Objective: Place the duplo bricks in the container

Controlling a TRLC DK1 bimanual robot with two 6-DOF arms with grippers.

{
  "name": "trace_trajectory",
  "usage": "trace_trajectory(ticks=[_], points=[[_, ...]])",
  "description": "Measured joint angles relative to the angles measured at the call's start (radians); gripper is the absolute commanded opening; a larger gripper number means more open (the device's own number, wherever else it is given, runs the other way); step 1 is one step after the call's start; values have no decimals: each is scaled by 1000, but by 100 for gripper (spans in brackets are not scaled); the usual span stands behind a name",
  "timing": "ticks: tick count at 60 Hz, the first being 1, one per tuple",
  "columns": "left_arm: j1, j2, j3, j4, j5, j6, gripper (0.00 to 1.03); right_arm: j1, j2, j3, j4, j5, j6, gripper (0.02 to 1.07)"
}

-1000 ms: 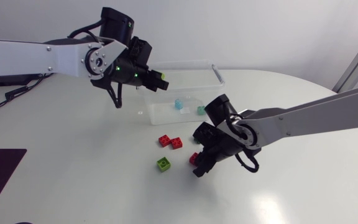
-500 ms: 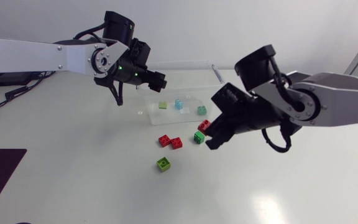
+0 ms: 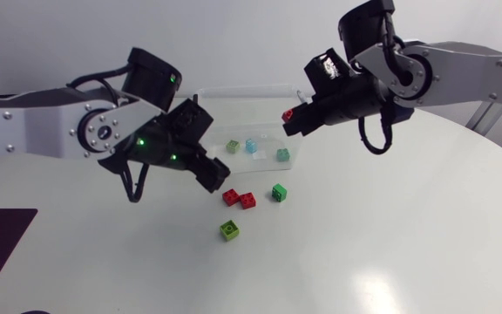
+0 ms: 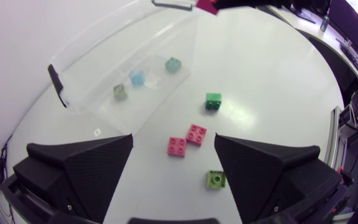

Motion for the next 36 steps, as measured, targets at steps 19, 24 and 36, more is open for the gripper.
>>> trace_trajectory(ticks=[19, 24, 36], points=[[-33, 34, -89, -2, 31, 82, 91, -6, 145, 164, 25, 41, 26, 28], [-34, 56, -100, -2, 35, 94, 91, -11, 179, 188, 29, 41, 29, 28], [-55, 109, -118, 2, 42, 114, 91, -37, 267, 223, 52, 48, 33, 40]])
